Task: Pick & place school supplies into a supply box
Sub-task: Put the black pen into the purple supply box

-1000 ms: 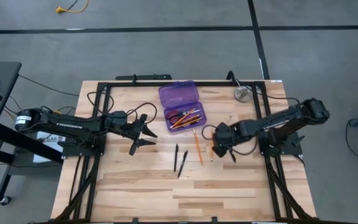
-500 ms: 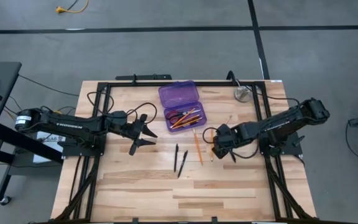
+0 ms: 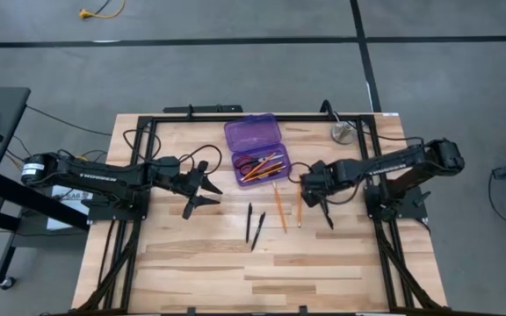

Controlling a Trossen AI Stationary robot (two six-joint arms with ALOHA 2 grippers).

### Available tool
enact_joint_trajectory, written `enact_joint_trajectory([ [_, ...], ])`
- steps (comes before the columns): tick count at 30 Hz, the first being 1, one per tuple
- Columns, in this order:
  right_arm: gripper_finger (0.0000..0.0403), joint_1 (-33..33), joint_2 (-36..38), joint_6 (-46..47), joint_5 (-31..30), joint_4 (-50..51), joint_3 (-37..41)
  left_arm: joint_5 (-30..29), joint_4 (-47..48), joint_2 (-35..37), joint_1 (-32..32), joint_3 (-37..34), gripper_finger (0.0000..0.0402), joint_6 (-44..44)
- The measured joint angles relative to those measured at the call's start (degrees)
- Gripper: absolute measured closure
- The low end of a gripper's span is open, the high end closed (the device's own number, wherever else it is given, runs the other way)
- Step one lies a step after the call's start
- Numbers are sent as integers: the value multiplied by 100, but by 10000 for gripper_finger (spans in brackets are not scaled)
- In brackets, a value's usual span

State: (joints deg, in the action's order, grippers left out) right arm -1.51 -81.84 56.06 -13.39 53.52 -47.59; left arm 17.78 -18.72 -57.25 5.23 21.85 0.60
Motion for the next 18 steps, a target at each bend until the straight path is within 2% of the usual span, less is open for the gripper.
enact_joint_trajectory([
  [9, 275, 544, 0, -318, 115, -133, 348, -2, 0, 0, 0, 0, 258, 24],
  [18, 216, 552, -2, -359, 142, -828, 705, -4, 0, 0, 0, 0, 258, 70],
])
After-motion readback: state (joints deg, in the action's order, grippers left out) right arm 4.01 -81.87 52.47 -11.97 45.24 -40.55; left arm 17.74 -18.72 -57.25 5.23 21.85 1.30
